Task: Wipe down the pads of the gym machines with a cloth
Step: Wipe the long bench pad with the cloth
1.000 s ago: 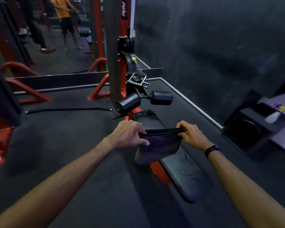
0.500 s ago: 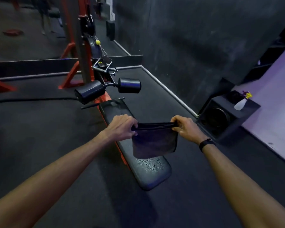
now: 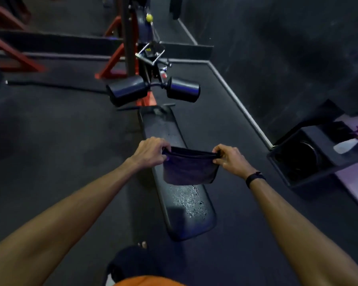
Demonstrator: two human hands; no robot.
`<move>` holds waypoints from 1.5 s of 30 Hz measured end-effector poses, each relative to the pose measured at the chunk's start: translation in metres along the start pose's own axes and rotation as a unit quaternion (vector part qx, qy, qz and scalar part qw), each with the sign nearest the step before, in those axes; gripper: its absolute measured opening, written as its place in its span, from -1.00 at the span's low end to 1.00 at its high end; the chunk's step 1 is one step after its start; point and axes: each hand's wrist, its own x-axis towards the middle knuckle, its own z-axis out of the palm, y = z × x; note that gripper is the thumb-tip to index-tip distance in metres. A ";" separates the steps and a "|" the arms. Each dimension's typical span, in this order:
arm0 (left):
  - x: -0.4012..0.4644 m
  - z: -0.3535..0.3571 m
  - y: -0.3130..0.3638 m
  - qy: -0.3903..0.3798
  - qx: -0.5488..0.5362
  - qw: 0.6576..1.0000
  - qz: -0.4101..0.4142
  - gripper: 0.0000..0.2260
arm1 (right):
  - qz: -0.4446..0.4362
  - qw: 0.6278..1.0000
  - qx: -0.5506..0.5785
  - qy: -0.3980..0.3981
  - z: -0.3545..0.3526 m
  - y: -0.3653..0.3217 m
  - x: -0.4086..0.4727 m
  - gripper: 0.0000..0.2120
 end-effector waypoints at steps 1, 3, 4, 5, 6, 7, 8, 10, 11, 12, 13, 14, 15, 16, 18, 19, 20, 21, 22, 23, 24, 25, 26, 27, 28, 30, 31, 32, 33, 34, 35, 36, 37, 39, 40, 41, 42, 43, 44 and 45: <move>0.005 0.011 -0.002 0.003 -0.009 1.000 -0.012 -0.81 | 0.000 1.000 -0.001 -0.022 0.000 0.006 0.013 -0.73; 0.018 0.022 -0.006 0.010 0.011 1.000 -0.018 -0.80 | -0.001 0.999 -0.005 -0.033 0.000 0.014 0.033 -0.69; 0.021 0.026 -0.006 0.013 0.041 0.999 -0.010 -0.80 | 0.002 1.000 -0.011 -0.028 0.001 0.017 0.038 -0.68; 0.024 0.030 -0.007 0.034 0.062 0.998 -0.001 -0.80 | -0.005 1.000 -0.011 -0.018 0.002 0.019 0.045 -0.69; 0.026 0.033 -0.008 0.045 0.078 0.996 0.001 -0.80 | -0.014 1.000 -0.016 -0.005 0.006 0.022 0.050 -0.73; 0.025 0.038 -0.009 0.054 0.090 0.994 0.007 -0.80 | -0.028 0.999 -0.026 0.005 0.011 0.025 0.052 -0.74; 0.021 0.044 -0.009 0.056 0.092 0.994 0.009 -0.79 | -0.044 0.998 -0.039 0.009 0.019 0.030 0.052 -0.73; 0.008 0.063 -0.007 0.054 0.086 0.995 0.016 -0.78 | -0.075 0.995 -0.059 0.006 0.042 0.046 0.048 -0.68; -0.001 0.079 -0.006 0.031 0.078 0.996 0.017 -0.77 | -0.078 0.994 -0.078 -0.013 0.057 0.059 0.045 -0.67; -0.012 0.093 -0.003 -0.021 0.067 0.997 0.011 -0.75 | -0.066 0.992 -0.099 -0.042 0.071 0.071 0.040 -0.68; -0.024 0.108 0.001 -0.091 0.056 0.994 -0.004 -0.72 | -0.038 0.989 -0.113 -0.092 0.084 0.083 0.035 -0.71; -0.037 0.128 0.008 -0.156 0.039 0.987 -0.029 -0.69 | -0.008 0.981 -0.120 -0.155 0.097 0.097 0.029 -0.74; -0.048 0.146 0.015 -0.201 0.014 0.978 -0.055 -0.67 | 0.022 0.967 -0.119 -0.226 0.107 0.110 0.023 -0.78; -0.061 0.165 0.024 -0.226 -0.016 0.970 -0.089 -0.65 | 0.044 0.951 -0.114 -0.286 0.116 0.122 0.014 -0.81; -0.079 0.192 0.039 -0.228 -0.058 0.959 -0.160 -0.64 | 0.049 0.935 -0.115 -0.331 0.128 0.141 0.002 -0.88; -0.084 0.204 0.046 -0.225 -0.070 0.952 -0.195 -0.63 | 0.045 0.934 -0.111 -0.335 0.131 0.146 -0.001 -0.89; -0.089 0.217 0.052 -0.220 -0.081 0.946 -0.224 -0.60 | 0.038 0.935 -0.106 -0.337 0.135 0.152 -0.002 -0.88; -0.092 0.226 0.058 -0.216 -0.084 0.940 -0.250 -0.57 | 0.033 0.936 -0.099 -0.336 0.138 0.155 0.000 -0.88; -0.094 0.238 0.061 -0.206 -0.090 0.935 -0.275 -0.52 | 0.023 0.938 -0.090 -0.334 0.143 0.158 0.003 -0.88; -0.095 0.247 0.064 -0.195 -0.097 0.929 -0.299 -0.46 | 0.015 0.941 -0.083 -0.329 0.148 0.157 0.007 -0.87; -0.095 0.256 0.065 -0.179 -0.107 0.925 -0.318 -0.38 | 0.005 0.944 -0.075 -0.320 0.155 0.157 0.011 -0.82; -0.094 0.267 0.065 -0.161 -0.112 0.920 -0.338 -0.31 | -0.006 0.948 -0.070 -0.311 0.167 0.156 0.015 -0.75; -0.090 0.277 0.061 -0.138 -0.111 0.920 -0.349 -0.26 | -0.023 0.952 -0.068 -0.296 0.180 0.154 0.021 -0.66; -0.087 0.291 0.055 -0.119 -0.109 0.920 -0.357 -0.26 | -0.036 0.956 -0.072 -0.280 0.197 0.153 0.025 -0.55; -0.083 0.301 0.050 -0.096 -0.105 0.920 -0.367 -0.28 | -0.050 0.961 -0.076 -0.262 0.210 0.150 0.028 -0.45; -0.073 0.323 0.038 -0.046 -0.119 0.907 -0.402 -0.34 | -0.054 0.967 -0.082 -0.235 0.241 0.142 0.031 -0.27; -0.068 0.339 0.026 -0.023 -0.135 0.895 -0.424 -0.35 | -0.051 0.970 -0.082 -0.225 0.266 0.140 0.035 -0.21; -0.062 0.347 0.021 0.003 -0.147 0.884 -0.443 -0.33 | -0.053 0.973 -0.086 -0.207 0.279 0.136 0.037 -0.17; -0.057 0.360 0.013 0.025 -0.153 0.875 -0.459 -0.30 | -0.065 0.976 -0.096 -0.184 0.298 0.134 0.041 -0.13; -0.051 0.370 0.007 0.046 -0.159 0.863 -0.478 -0.28 | -0.081 0.978 -0.110 -0.159 0.316 0.134 0.046 -0.10; -0.045 0.384 -0.001 0.067 -0.167 0.850 -0.495 -0.29 | -0.093 0.978 -0.126 -0.135 0.334 0.135 0.051 -0.07; -0.038 0.397 -0.009 0.085 -0.181 0.831 -0.518 -0.34 | -0.094 0.979 -0.138 -0.118 0.350 0.136 0.060 -0.04; -0.033 0.415 -0.018 0.101 -0.200 0.809 -0.544 -0.38 | -0.088 0.979 -0.152 -0.102 0.369 0.140 0.067 -0.02; -0.021 0.434 -0.022 0.132 -0.241 0.770 -0.576 -0.42 | -0.078 0.979 -0.181 -0.061 0.385 0.144 0.078 -0.02; -0.018 0.443 -0.023 0.143 -0.253 0.752 -0.592 -0.42 | -0.075 0.978 -0.190 -0.044 0.390 0.145 0.080 -0.04; -0.017 0.451 -0.022 0.155 -0.250 0.739 -0.606 -0.43 | -0.077 0.976 -0.200 -0.029 0.394 0.146 0.080 -0.07; -0.017 0.456 -0.024 0.170 -0.241 0.731 -0.616 -0.43 | -0.078 0.975 -0.208 -0.023 0.397 0.145 0.081 -0.11; -0.018 0.463 -0.024 0.178 -0.236 0.726 -0.621 -0.43 | -0.077 0.972 -0.221 -0.020 0.399 0.146 0.081 -0.16; -0.019 0.464 -0.023 0.183 -0.236 0.726 -0.620 -0.42 | -0.075 0.971 -0.224 -0.015 0.398 0.144 0.081 -0.21; -0.020 0.465 -0.022 0.182 -0.234 0.726 -0.621 -0.42 | -0.075 0.972 -0.222 -0.011 0.396 0.143 0.083 -0.27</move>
